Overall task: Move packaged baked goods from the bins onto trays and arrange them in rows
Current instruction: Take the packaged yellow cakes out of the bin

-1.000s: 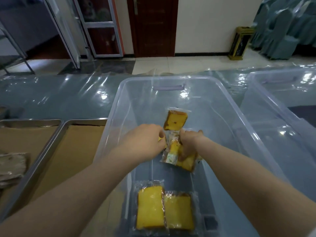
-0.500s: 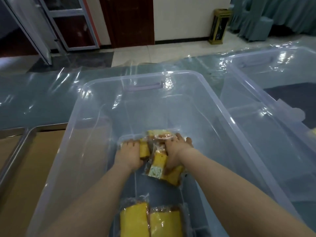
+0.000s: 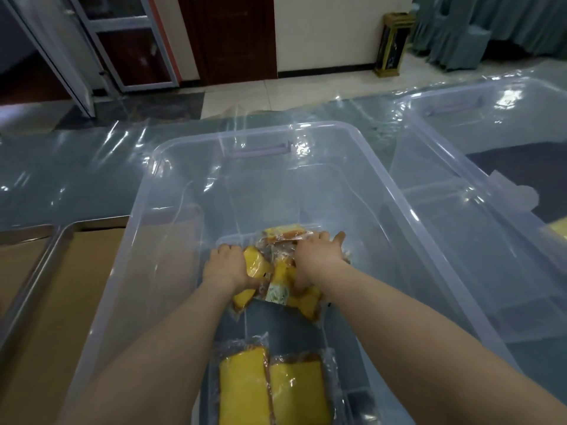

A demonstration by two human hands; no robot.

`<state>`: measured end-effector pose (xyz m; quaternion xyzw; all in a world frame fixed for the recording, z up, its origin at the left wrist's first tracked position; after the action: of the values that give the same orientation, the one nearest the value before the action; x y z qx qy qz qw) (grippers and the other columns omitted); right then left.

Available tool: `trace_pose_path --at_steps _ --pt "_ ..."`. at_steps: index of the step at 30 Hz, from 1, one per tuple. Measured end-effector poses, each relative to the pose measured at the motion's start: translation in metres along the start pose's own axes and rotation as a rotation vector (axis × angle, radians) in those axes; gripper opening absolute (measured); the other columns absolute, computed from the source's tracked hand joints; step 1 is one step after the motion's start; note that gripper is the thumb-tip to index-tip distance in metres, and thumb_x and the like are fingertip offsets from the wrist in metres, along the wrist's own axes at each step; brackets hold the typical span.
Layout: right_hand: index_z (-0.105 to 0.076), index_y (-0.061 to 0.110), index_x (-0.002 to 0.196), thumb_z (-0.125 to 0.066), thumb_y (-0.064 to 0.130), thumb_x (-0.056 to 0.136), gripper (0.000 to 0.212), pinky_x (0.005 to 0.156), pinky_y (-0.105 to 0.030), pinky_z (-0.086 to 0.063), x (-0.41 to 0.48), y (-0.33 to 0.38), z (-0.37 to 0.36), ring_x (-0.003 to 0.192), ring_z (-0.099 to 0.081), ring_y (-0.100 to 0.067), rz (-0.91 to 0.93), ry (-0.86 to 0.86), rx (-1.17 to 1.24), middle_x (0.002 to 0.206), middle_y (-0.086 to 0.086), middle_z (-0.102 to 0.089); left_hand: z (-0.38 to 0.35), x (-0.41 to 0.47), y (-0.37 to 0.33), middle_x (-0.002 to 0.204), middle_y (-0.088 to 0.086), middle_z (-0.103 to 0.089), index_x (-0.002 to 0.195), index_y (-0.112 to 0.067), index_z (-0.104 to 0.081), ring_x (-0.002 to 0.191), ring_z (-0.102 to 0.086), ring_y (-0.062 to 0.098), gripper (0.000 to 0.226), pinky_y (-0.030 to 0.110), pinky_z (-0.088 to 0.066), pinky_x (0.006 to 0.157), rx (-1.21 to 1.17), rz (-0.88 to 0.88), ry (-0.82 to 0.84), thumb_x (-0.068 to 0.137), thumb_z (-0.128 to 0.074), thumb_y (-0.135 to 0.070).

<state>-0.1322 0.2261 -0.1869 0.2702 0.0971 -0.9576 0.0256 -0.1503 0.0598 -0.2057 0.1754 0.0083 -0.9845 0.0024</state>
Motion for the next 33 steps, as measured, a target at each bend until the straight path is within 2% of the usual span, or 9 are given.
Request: trace_pose_path --at_steps 4,8,12,16,19,24,29,31,33 --pt "-0.051 0.019 0.127 -0.072 0.033 0.074 0.059 0.098 -0.052 -0.038 -0.018 -0.015 0.020 0.115 -0.051 -0.030 -0.043 -0.015 0.146 0.121 -0.003 -0.053 0.036 -0.006 -0.015 0.116 0.011 -0.060 0.114 -0.014 -0.052 0.104 -0.058 0.031 0.052 0.036 -0.047 0.078 -0.102 -0.020 -0.047 0.074 -0.075 -0.038" --pt "-0.055 0.015 0.119 -0.074 0.035 0.073 0.054 0.089 -0.043 -0.049 -0.042 -0.023 0.029 0.104 -0.057 -0.033 -0.058 0.067 0.256 0.099 -0.004 -0.050 0.074 -0.020 -0.036 0.110 0.015 -0.063 0.095 -0.011 -0.057 0.100 -0.060 0.034 0.018 0.035 -0.047 0.075 0.079 -0.101 -0.038 0.079 -0.064 -0.015" --pt "-0.054 0.018 0.097 -0.075 0.045 0.074 0.040 0.082 -0.036 -0.052 -0.071 -0.018 0.039 0.089 -0.058 -0.028 0.015 0.130 0.086 0.081 -0.003 -0.051 0.079 -0.048 -0.061 0.088 0.007 -0.061 0.089 -0.012 -0.054 0.080 -0.057 0.028 0.023 0.030 -0.044 0.066 0.382 -0.292 0.114 0.075 -0.072 -0.017" --pt "-0.051 0.019 0.094 -0.081 0.046 0.066 0.049 0.079 -0.036 -0.053 -0.104 -0.027 0.059 0.084 -0.058 -0.026 0.043 0.071 0.144 0.079 0.000 -0.051 0.046 -0.094 -0.065 0.067 -0.004 -0.051 0.074 -0.018 -0.049 0.065 -0.054 0.019 0.030 0.030 -0.045 0.059 0.484 -0.446 0.381 0.071 -0.079 -0.023" --pt "-0.050 0.018 0.096 -0.083 0.044 0.063 0.054 0.082 -0.040 -0.054 -0.113 -0.043 0.067 0.089 -0.061 -0.029 -0.002 -0.011 0.234 0.090 -0.001 -0.055 0.016 -0.117 -0.062 0.080 -0.002 -0.051 0.085 -0.017 -0.053 0.084 -0.055 0.023 0.028 0.035 -0.047 0.074 0.498 -0.511 0.505 0.073 -0.078 -0.023" --pt "-0.050 0.017 0.095 -0.083 0.044 0.065 0.052 0.085 -0.043 -0.053 -0.112 -0.052 0.074 0.094 -0.061 -0.032 -0.019 -0.036 0.305 0.098 -0.004 -0.057 -0.016 -0.140 -0.071 0.104 0.005 -0.057 0.099 -0.014 -0.055 0.091 -0.053 0.022 0.028 0.031 -0.042 0.074 0.538 -0.596 0.661 0.079 -0.073 -0.021" --pt "-0.049 0.019 0.095 -0.081 0.044 0.069 0.048 0.087 -0.045 -0.053 -0.104 -0.051 0.075 0.096 -0.060 -0.033 0.017 -0.045 0.261 0.095 -0.004 -0.053 -0.041 -0.146 -0.070 0.127 0.009 -0.051 0.132 -0.014 -0.042 0.111 -0.051 0.027 0.067 0.033 -0.045 0.086 0.628 -0.629 0.595 0.076 -0.077 -0.021" --pt "-0.048 0.020 0.097 -0.080 0.042 0.071 0.047 0.087 -0.045 -0.052 -0.102 -0.050 0.075 0.097 -0.059 -0.033 0.033 -0.052 0.262 0.095 -0.004 -0.051 -0.048 -0.152 -0.079 0.133 0.009 -0.044 0.141 -0.018 -0.031 0.114 -0.048 0.028 0.082 0.031 -0.041 0.082 0.587 -0.676 0.572 0.074 -0.078 -0.023" --pt "-0.047 0.020 0.096 -0.080 0.041 0.071 0.046 0.087 -0.045 -0.053 -0.099 -0.049 0.074 0.097 -0.059 -0.033 0.043 -0.052 0.258 0.095 -0.004 -0.051 -0.057 -0.157 -0.084 0.137 0.011 -0.038 0.141 -0.018 -0.032 0.117 -0.044 0.030 0.086 0.036 -0.042 0.091 0.672 -0.764 0.537 0.071 -0.080 -0.030"
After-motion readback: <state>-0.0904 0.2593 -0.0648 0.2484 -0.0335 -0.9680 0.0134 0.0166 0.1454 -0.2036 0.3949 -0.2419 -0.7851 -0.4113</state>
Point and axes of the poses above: each hand's wrist, its own x-axis towards the middle knuckle, its own z-axis out of the back of the hand, y = z × x, the point moved 10 cm from there along x, towards the middle knuckle
